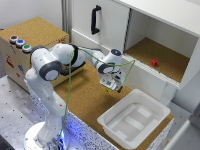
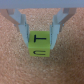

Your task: Rotate the yellow block towards the right

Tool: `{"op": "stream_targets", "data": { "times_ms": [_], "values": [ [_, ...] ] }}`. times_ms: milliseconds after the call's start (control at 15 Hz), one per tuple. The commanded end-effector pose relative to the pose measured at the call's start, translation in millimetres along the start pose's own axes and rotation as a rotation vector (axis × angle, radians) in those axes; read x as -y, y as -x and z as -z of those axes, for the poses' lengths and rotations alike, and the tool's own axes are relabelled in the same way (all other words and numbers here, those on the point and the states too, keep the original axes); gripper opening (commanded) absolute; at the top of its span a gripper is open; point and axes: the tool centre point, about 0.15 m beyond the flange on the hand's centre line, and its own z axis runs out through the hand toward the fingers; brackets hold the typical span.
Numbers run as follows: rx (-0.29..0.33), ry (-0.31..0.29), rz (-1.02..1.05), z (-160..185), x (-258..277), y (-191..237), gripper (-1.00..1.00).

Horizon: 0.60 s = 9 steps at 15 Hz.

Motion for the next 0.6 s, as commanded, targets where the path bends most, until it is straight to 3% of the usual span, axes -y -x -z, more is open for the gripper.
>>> {"op": "stream_targets", "data": {
  "times_ms": [0,133,333,533],
  "values": [
    [-0.005,0.157,-0.371,-16.6,25.0,-20.3,-1.0],
    [-0.017,0.175,-0.577,-15.9,23.5,-23.2,-1.0],
    [-0.085,0.199,-0.805,-9.0,18.8,-17.9,-1.0],
    [-0.127,0.12,-1.012,-10.3,6.3,-6.4,-1.0]
  ]
}}
